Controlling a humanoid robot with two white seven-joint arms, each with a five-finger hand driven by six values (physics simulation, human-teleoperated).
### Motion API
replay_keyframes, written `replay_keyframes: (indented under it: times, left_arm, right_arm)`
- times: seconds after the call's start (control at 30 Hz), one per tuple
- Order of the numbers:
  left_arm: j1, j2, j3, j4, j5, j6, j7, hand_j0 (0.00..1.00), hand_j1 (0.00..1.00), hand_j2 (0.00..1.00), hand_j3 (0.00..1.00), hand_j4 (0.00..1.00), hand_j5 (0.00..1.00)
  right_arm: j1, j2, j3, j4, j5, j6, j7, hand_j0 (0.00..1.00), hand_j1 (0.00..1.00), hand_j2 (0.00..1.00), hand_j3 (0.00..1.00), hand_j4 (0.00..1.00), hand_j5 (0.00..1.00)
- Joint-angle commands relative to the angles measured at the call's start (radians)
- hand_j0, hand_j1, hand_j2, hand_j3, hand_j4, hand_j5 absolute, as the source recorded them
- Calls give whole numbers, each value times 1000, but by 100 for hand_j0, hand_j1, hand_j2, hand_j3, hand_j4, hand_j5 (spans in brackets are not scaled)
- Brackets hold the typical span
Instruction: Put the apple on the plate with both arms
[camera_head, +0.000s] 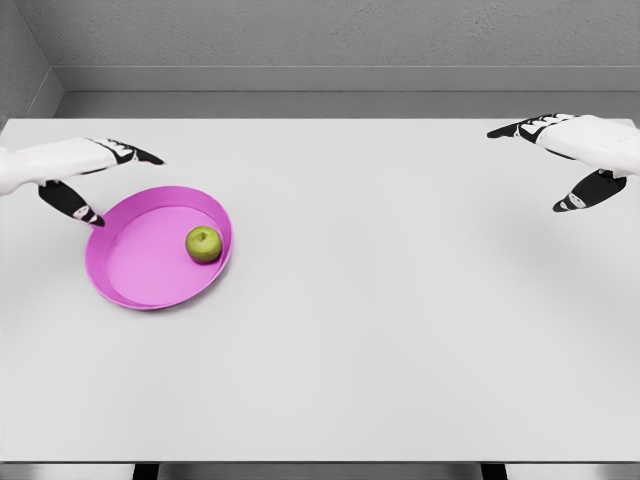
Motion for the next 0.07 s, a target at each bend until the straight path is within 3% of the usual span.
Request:
replay_keyframes:
  times: [0.0,0.03]
  left_arm:
    - [0,5,11,10,11,3,0,100,100,100,100,100,100]
    - [0,5,11,10,8,3,0,100,100,100,100,100,100]
  right_arm:
    - [0,-1,0,0,-2,0,0,100,100,100,100,100,100]
    - [0,-1,0,0,-2,0,0,100,100,100,100,100,100]
